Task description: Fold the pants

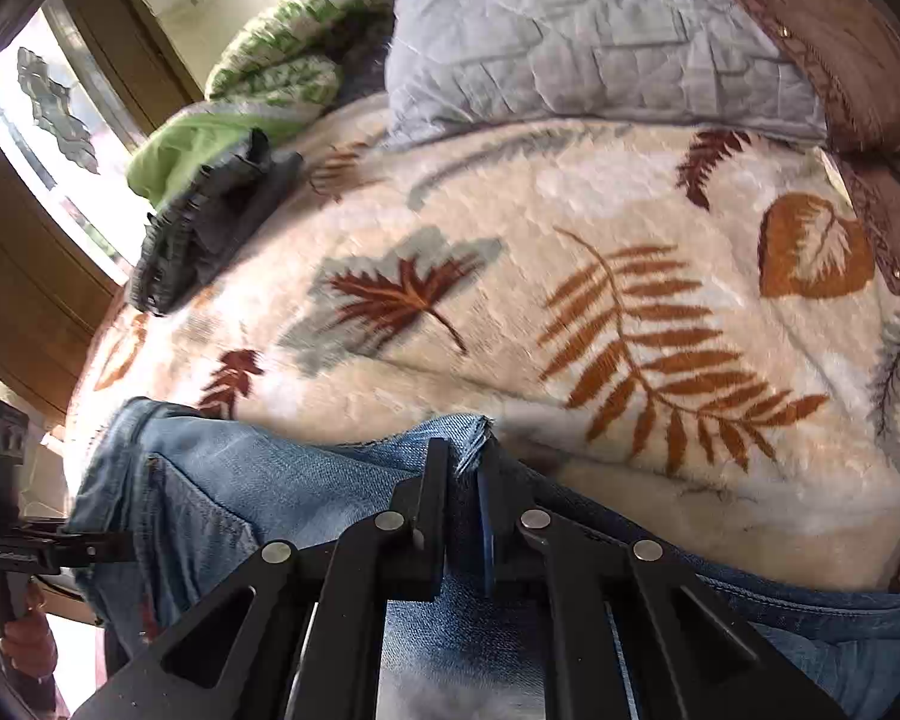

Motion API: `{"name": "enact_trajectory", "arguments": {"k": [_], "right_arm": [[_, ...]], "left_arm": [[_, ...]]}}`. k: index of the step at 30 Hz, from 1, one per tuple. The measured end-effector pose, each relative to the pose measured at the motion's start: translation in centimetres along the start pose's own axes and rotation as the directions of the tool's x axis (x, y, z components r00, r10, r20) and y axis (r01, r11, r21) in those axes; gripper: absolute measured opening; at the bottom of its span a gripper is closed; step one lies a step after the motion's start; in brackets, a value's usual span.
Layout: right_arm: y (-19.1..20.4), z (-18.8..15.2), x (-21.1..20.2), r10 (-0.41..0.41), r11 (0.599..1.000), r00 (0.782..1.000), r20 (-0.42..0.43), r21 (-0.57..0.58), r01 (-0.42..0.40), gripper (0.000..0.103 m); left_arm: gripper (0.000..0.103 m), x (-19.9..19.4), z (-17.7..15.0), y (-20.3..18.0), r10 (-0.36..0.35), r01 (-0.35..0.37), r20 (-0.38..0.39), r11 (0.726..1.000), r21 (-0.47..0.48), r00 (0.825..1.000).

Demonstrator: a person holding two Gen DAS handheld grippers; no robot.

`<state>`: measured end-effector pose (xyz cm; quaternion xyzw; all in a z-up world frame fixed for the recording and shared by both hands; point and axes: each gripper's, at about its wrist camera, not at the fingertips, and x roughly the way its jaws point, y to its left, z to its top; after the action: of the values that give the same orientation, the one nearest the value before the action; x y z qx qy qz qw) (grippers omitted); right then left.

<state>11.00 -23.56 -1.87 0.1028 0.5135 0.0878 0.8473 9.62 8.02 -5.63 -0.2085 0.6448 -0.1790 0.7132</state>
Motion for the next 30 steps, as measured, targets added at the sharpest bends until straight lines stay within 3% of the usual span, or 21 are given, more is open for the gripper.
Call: {"name": "enact_trajectory", "arguments": {"k": [2,4,7,9,11,13,16,18,21,22,25,27,28,29,30], "right_arm": [[-0.2,-0.4,1.6,-0.031,0.999,0.999,-0.024,0.014,0.031,0.009],[-0.5,-0.4,0.6,-0.019,0.998,1.000,0.016,0.067,0.018,0.024],[-1.5,-0.7,-2.4,0.021,0.987,0.998,0.054,0.161,-0.030,0.026],[-1.9,-1.9,-5.1,0.100,0.972,0.991,0.090,0.202,-0.117,0.032],[-1.4,-4.0,-7.2,0.173,0.962,0.981,0.090,0.197,-0.188,0.047],[-0.8,-6.9,-8.4,0.247,0.948,0.967,0.060,0.192,-0.254,0.060],[0.1,-11.6,-8.5,0.390,0.889,0.921,-0.001,0.262,-0.376,0.060],[0.4,-14.4,-7.5,0.502,0.811,0.864,-0.024,0.360,-0.461,0.060],[0.8,-17.5,-5.3,0.614,0.689,0.788,-0.033,0.508,-0.516,0.060],[0.9,-18.0,-4.7,0.634,0.658,0.773,-0.025,0.543,-0.522,0.060],[0.6,-18.5,-3.0,0.648,0.583,0.761,0.022,0.628,-0.515,0.060],[0.8,-18.7,-2.0,0.665,0.529,0.745,0.053,0.671,-0.520,0.060],[1.0,-18.6,-1.6,0.671,0.514,0.738,0.068,0.675,-0.530,0.050],[1.4,-18.2,-1.5,0.666,0.523,0.742,0.074,0.663,-0.535,0.035],[1.7,-17.7,-1.7,0.638,0.561,0.767,0.066,0.642,-0.522,0.014]], "left_arm": [[0.040,-0.7,-0.1,0.3,-0.023,0.023,0.000,1.000,-0.001,1.000],[0.040,-1.7,-0.6,0.4,-0.030,0.030,0.010,1.000,0.006,1.000],[0.041,-4.4,-2.0,0.7,-0.038,0.037,0.057,0.999,0.021,0.998],[0.054,-6.4,-3.7,0.8,-0.063,0.059,0.102,0.997,0.042,0.993],[0.078,-7.9,-5.6,1.1,-0.110,0.104,0.142,0.994,0.046,0.984],[0.082,-8.6,-7.2,1.4,-0.146,0.141,0.166,0.989,0.045,0.975],[0.082,-7.7,-7.9,2.1,-0.200,0.202,0.151,0.979,0.000,0.968],[0.082,-6.1,-7.6,2.4,-0.210,0.218,0.119,0.974,-0.066,0.971],[0.082,-4.0,-7.1,2.3,-0.225,0.233,0.080,0.964,-0.125,0.971],[0.082,-3.5,-6.9,2.2,-0.212,0.220,0.071,0.966,-0.136,0.975],[0.081,-2.8,-6.3,1.8,-0.174,0.183,0.074,0.973,-0.140,0.982],[0.071,-2.9,-5.9,1.6,-0.152,0.162,0.085,0.977,-0.135,0.985],[0.054,-3.1,-5.7,1.5,-0.128,0.139,0.089,0.983,-0.124,0.988],[0.049,-3.4,-5.6,1.4,-0.127,0.137,0.087,0.984,-0.116,0.988],[0.048,-4.0,-5.6,1.5,-0.139,0.149,0.096,0.982,-0.115,0.986]]}}
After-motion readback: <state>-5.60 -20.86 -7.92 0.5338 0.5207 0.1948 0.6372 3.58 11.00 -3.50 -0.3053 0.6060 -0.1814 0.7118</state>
